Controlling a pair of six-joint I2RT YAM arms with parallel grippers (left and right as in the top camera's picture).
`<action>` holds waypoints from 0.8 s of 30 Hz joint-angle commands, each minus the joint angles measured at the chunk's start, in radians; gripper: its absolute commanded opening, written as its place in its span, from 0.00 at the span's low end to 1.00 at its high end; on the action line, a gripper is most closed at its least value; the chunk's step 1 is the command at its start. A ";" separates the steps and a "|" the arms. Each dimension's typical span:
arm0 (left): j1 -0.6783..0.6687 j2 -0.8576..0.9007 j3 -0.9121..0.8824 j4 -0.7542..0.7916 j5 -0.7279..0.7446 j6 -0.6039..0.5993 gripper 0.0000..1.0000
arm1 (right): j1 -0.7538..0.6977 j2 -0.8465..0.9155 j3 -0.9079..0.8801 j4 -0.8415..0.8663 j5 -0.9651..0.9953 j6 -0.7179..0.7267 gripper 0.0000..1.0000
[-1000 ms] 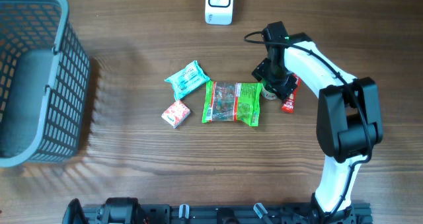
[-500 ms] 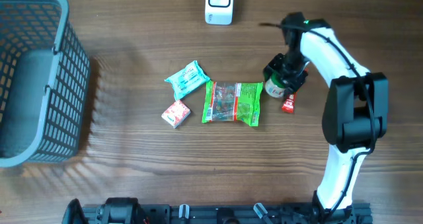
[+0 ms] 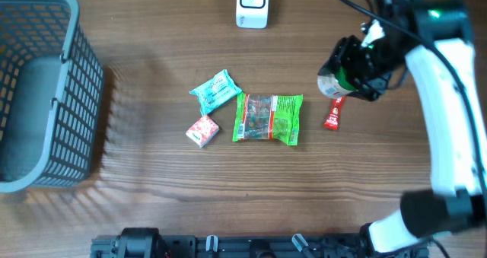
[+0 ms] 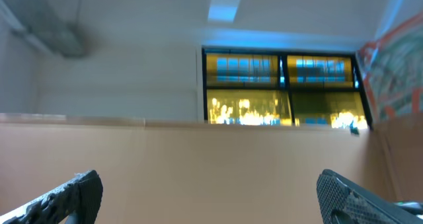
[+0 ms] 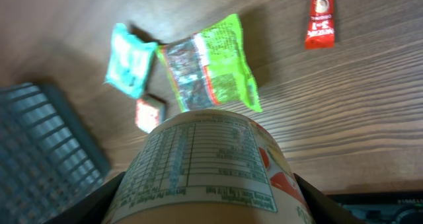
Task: Scan the item barcode
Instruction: 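Lift the jar with the right gripper and swing it rightward, then hold the jar label up to the white scanner with the right gripper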
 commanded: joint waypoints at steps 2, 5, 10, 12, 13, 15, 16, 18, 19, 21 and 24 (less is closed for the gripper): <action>0.006 -0.209 -0.116 0.090 -0.019 0.023 1.00 | 0.003 -0.154 0.025 0.001 -0.048 0.010 0.62; 0.013 -0.233 -0.195 0.154 -0.035 0.027 1.00 | 0.003 -0.188 0.024 0.001 -0.069 0.009 0.62; 0.018 -0.217 -0.333 0.157 -0.314 0.027 1.00 | 0.040 -0.187 0.024 0.001 -0.063 0.009 0.62; 0.018 -0.217 -0.376 -0.011 -0.381 -0.014 1.00 | 0.040 -0.187 0.022 0.001 -0.038 0.008 0.62; 0.017 -0.217 -0.412 -0.089 -0.381 -0.038 1.00 | 0.040 -0.187 0.022 0.001 -0.037 0.006 0.62; 0.017 -0.217 -0.520 -0.129 -0.378 -0.030 1.00 | 0.040 -0.187 0.022 0.002 -0.032 0.005 0.63; 0.017 -0.217 -0.602 -0.107 -0.364 -0.030 1.00 | 0.040 -0.187 0.022 0.001 -0.013 0.005 0.63; 0.017 -0.217 -0.739 -0.027 -0.274 -0.029 1.00 | 0.040 -0.187 0.022 0.001 0.024 0.006 0.63; 0.017 -0.217 -0.798 0.013 -0.232 -0.029 1.00 | 0.040 -0.187 0.022 0.002 0.037 0.007 0.63; 0.017 -0.217 -0.936 0.072 -0.069 0.071 1.00 | 0.040 -0.186 0.022 0.002 0.079 0.009 0.62; 0.017 -0.217 -1.036 0.071 0.068 0.102 1.00 | 0.040 -0.186 0.022 0.003 0.133 0.009 0.62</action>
